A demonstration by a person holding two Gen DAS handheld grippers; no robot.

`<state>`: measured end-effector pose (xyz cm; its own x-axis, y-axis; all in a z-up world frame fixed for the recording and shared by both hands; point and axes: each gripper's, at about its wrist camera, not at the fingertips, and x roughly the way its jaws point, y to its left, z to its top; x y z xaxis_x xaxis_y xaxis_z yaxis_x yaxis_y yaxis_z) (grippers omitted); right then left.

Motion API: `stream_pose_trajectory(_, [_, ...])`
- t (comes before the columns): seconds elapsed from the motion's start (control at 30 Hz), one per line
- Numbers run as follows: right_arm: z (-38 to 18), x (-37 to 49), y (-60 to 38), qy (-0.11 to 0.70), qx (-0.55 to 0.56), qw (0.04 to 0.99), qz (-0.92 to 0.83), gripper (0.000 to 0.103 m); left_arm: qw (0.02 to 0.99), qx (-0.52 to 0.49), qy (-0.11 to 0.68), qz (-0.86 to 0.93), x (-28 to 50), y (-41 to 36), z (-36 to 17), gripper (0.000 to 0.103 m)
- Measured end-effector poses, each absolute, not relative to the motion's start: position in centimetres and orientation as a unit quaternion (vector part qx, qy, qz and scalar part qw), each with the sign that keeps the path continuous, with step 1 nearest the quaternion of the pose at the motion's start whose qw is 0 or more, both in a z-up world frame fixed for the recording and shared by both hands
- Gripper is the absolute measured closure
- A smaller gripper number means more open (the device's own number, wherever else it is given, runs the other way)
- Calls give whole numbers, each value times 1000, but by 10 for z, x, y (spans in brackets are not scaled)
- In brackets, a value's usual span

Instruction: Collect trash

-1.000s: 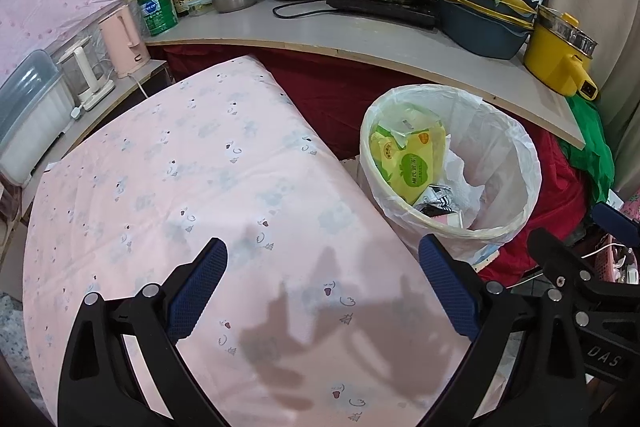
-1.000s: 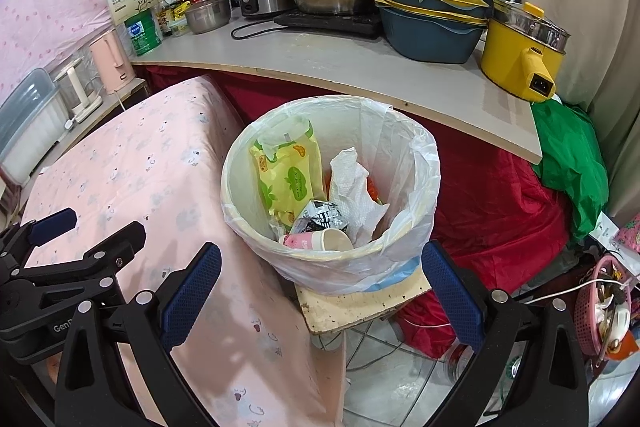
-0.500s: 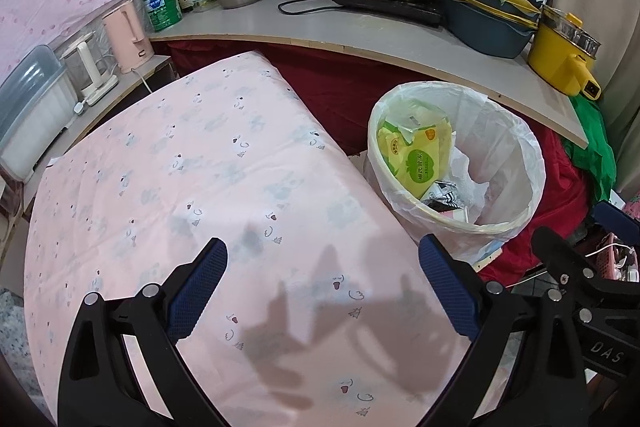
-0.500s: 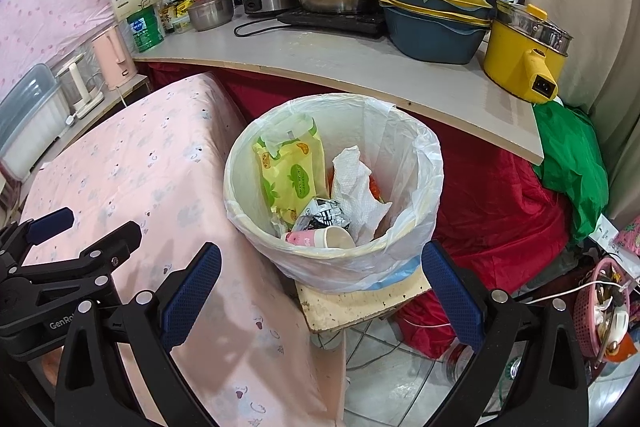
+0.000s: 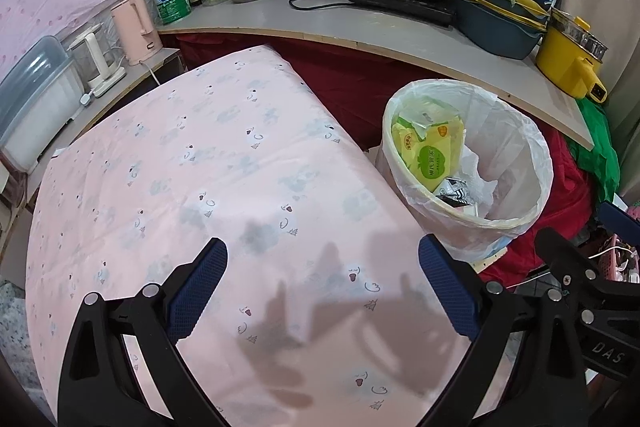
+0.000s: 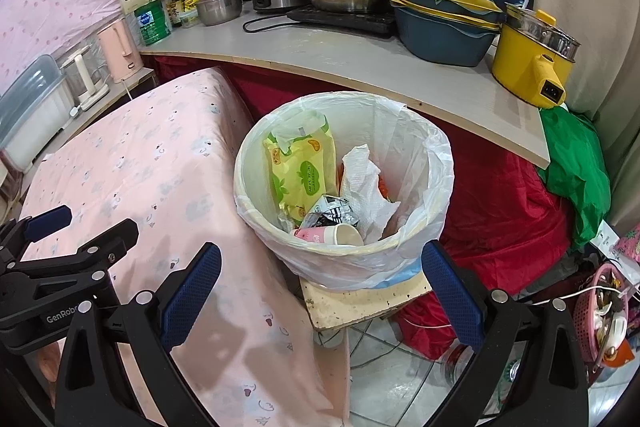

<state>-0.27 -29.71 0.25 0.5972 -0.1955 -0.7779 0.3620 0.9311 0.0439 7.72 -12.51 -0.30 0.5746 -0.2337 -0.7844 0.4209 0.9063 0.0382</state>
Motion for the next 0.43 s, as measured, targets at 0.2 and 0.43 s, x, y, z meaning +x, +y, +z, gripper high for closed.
stream_pose_trajectory(0.2, [2,-2,-297,421,99,888,-157,6,879,112,423,-188,77,-125,-3,11])
stream_pose_trajectory(0.43, [2,-2,-298,421,99,888,-157,6,877,110,429,-187,78,-124,-5,11])
